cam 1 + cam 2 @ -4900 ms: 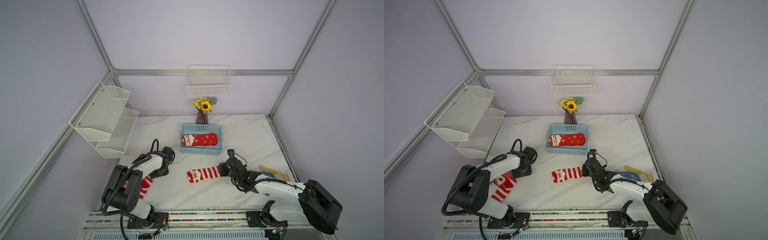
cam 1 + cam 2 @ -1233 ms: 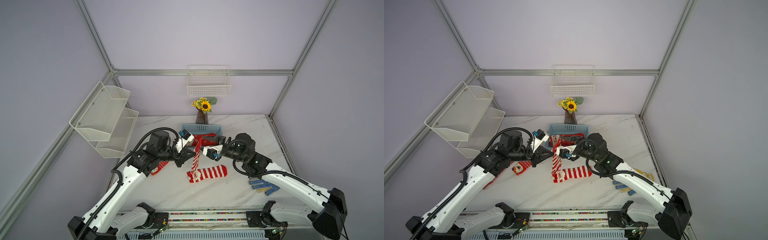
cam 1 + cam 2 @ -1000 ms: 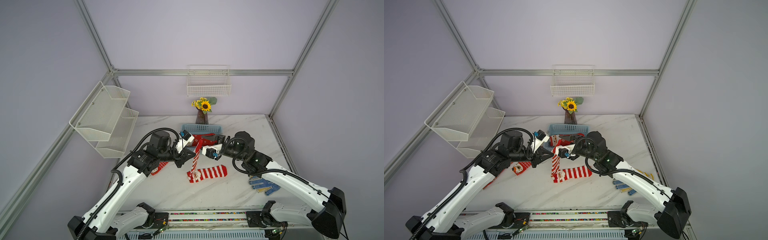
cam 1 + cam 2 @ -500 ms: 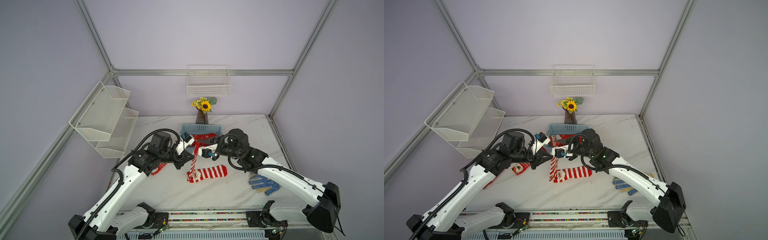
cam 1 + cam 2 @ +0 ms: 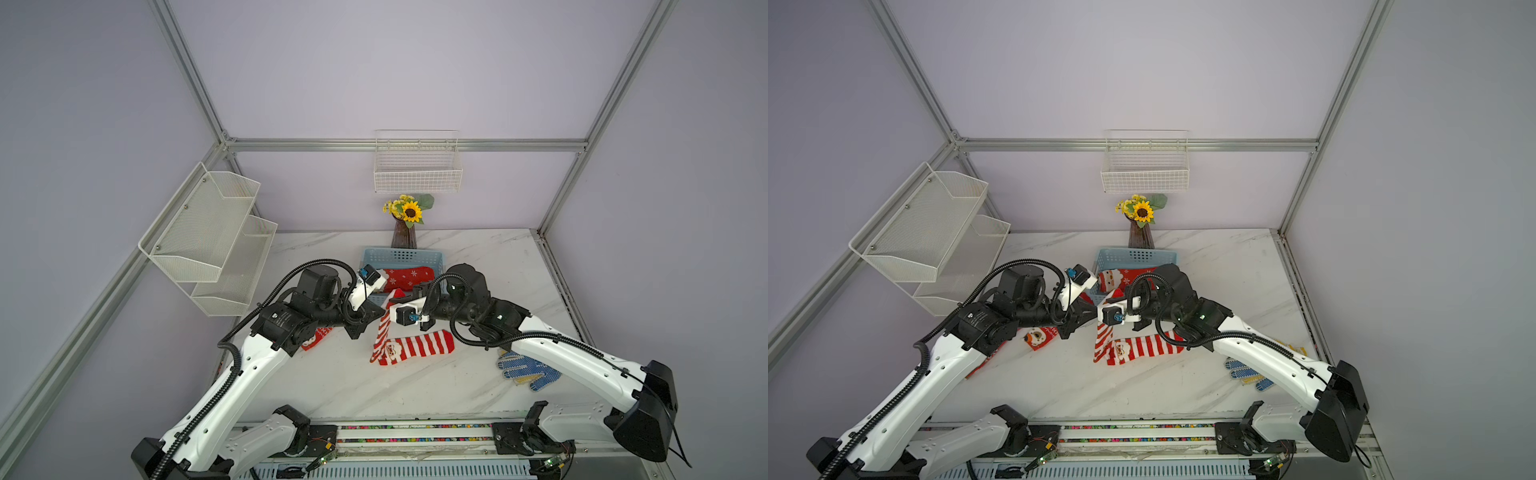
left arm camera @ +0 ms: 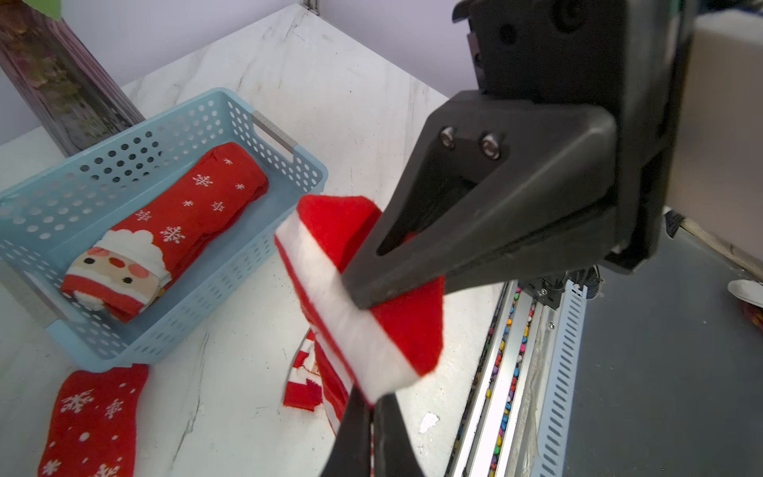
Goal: Place the socks together as a pair
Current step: Pick up the sock at the center of the board, then place the sock in the sock.
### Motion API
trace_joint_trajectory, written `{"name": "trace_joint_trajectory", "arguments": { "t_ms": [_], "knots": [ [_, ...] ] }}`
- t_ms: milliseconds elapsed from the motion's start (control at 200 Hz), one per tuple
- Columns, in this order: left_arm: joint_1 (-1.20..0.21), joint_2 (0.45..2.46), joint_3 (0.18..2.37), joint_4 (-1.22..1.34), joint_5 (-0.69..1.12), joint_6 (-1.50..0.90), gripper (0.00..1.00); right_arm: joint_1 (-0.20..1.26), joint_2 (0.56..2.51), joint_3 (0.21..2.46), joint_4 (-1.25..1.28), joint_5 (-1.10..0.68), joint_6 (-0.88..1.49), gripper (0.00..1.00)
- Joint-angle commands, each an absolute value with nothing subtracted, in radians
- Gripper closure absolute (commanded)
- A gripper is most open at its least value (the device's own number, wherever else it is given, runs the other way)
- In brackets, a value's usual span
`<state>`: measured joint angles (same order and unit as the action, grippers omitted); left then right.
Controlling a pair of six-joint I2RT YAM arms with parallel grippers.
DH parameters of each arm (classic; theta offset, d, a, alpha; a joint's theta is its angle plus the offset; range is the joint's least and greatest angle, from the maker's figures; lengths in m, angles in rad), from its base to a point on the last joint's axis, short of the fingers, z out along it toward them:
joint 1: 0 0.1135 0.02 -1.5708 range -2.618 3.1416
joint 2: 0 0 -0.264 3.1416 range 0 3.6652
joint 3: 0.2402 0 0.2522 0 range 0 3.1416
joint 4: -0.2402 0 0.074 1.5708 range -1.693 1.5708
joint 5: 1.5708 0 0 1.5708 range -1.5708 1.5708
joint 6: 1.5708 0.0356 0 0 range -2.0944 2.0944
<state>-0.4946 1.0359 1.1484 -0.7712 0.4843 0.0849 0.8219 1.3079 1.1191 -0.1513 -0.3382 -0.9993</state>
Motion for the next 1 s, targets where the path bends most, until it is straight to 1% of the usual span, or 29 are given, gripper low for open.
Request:
{"name": "trace_joint_trajectory", "arguments": {
  "t_ms": [0,70,150,205,250,305,350,400,510,625,690,790,870,995],
  "knots": [
    [-0.502,1.007,1.118,-0.702,0.366,0.035,0.88,0.839,1.306,1.135,-0.151,-0.292,-0.879,1.0],
    [-0.502,0.997,1.083,-0.674,0.231,-0.054,0.66,0.863,1.309,1.152,-0.165,-0.231,-0.783,1.0],
    [-0.501,0.974,1.022,-0.608,0.109,-0.137,0.62,0.903,1.331,1.202,-0.224,-0.159,-0.644,1.0],
    [-0.5,0.957,0.979,-0.566,0.025,-0.194,0.5,0.929,1.356,1.252,-0.271,-0.104,-0.538,1.0],
    [-0.501,0.947,0.958,-0.55,-0.063,-0.25,0.43,0.949,1.365,1.289,-0.304,-0.051,-0.44,1.0],
    [-0.497,0.942,0.95,-0.563,-0.187,-0.313,0.33,0.963,1.417,1.335,-0.353,0.005,-0.312,1.0],
    [-0.49,0.939,0.951,-0.588,-0.257,-0.359,0.27,0.966,1.452,1.385,-0.402,0.05,-0.202,1.0],
    [-0.483,0.931,0.953,-0.61,-0.316,-0.403,0.22,0.966,1.501,1.454,-0.512,0.091,-0.101,1.0],
    [-0.462,0.893,0.939,-0.636,-0.384,-0.472,0.15,0.966,1.6,1.589,-0.703,0.139,0.082,1.0],
    [-0.447,0.848,0.915,-0.654,-0.415,-0.517,0.14,0.966,1.637,1.64,-0.78,0.079,0.225,1.0],
    [-0.44,0.823,0.899,-0.671,-0.441,-0.551,0.13,0.966,1.63,1.634,-0.76,0.015,0.316,1.0],
    [-0.431,0.79,0.867,-0.68,-0.443,-0.585,0.12,0.967,1.634,1.637,-0.711,-0.149,0.46,1.0],
    [-0.427,0.77,0.847,-0.688,-0.448,-0.599,0.12,0.972,1.658,1.651,-0.659,-0.247,0.57,1.0],
    [-0.423,0.749,0.833,-0.703,-0.467,-0.611,0.12,0.995,1.667,1.616,-0.495,-0.333,0.69,1.0]
  ]
}}
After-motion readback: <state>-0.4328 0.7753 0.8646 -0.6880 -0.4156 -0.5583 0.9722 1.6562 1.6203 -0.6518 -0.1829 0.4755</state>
